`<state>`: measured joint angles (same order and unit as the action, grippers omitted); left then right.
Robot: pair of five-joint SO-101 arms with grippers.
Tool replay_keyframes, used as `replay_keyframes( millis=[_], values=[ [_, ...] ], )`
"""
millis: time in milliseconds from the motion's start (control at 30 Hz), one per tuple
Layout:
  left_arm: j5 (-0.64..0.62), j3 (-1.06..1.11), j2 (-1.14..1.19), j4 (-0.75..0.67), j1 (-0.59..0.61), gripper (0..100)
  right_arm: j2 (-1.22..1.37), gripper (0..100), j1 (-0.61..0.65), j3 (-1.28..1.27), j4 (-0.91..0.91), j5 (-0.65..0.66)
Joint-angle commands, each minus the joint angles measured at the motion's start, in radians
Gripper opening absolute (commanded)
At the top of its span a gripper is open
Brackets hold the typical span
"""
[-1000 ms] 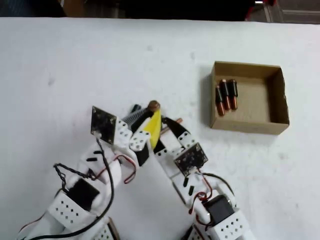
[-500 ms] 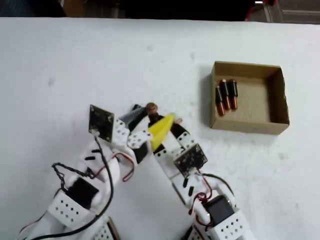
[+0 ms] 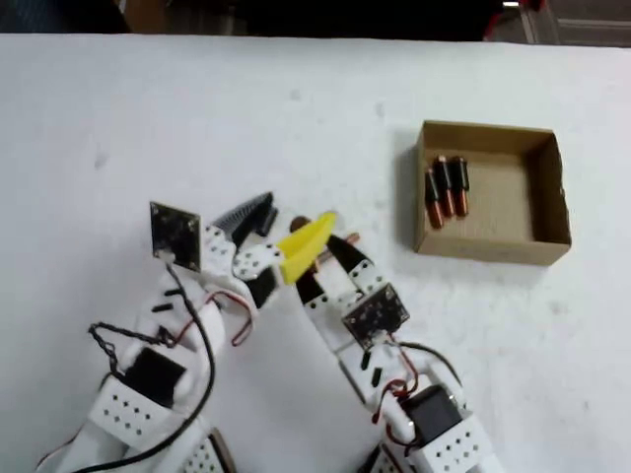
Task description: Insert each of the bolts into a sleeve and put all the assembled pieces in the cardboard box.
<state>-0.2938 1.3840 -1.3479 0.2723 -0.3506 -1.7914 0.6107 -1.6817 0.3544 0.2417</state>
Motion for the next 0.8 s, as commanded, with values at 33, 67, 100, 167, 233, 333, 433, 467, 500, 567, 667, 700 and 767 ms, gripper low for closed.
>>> replay_keyframes(
  millis=[33,67,100,167,233,333,433,467,500,567,667,700,767],
  values=[
    [-0.003,-0.072,-0.107,0.063,0.061,32,-0.007,1.7,-0.013,-0.009,0.001,-0.003],
    [-0.003,-0.087,-0.131,0.110,0.071,32,-0.007,1.7,-0.013,-0.009,0.001,-0.003],
    [-0.003,-0.106,-0.157,0.157,0.085,31,-0.007,1.7,-0.013,-0.009,0.001,-0.003],
    [-0.003,-0.153,-0.205,0.238,0.108,27,-0.007,1.7,-0.013,-0.009,0.001,-0.003],
    [0.020,-0.192,-0.245,0.301,0.139,20,-0.007,1.7,-0.013,-0.009,0.012,-0.003],
    [0.103,-0.210,-0.285,0.351,0.180,11,-0.007,1.7,-0.013,-0.009,0.022,-0.003],
    [0.115,-0.210,-0.306,0.391,0.232,6,-0.007,1.7,-0.013,-0.009,0.022,-0.003],
    [0.117,-0.212,-0.308,0.400,0.252,4,-0.007,1.7,-0.013,-0.009,0.022,-0.003],
    [0.118,-0.212,-0.311,0.404,0.274,4,-0.007,1.7,-0.013,-0.009,0.022,-0.003],
    [0.120,-0.212,-0.323,0.407,0.326,2,-0.007,1.7,-0.015,-0.009,0.022,-0.003],
    [0.120,-0.206,-0.363,0.408,0.387,2,-0.007,1.7,-0.028,-0.009,0.022,-0.003],
    [0.120,-0.204,-0.381,0.413,0.400,2,-0.007,1.7,-0.039,-0.009,0.021,-0.005],
    [0.120,-0.206,-0.412,0.450,0.407,2,-0.007,1.7,-0.050,-0.009,0.019,-0.006]
  ],
)
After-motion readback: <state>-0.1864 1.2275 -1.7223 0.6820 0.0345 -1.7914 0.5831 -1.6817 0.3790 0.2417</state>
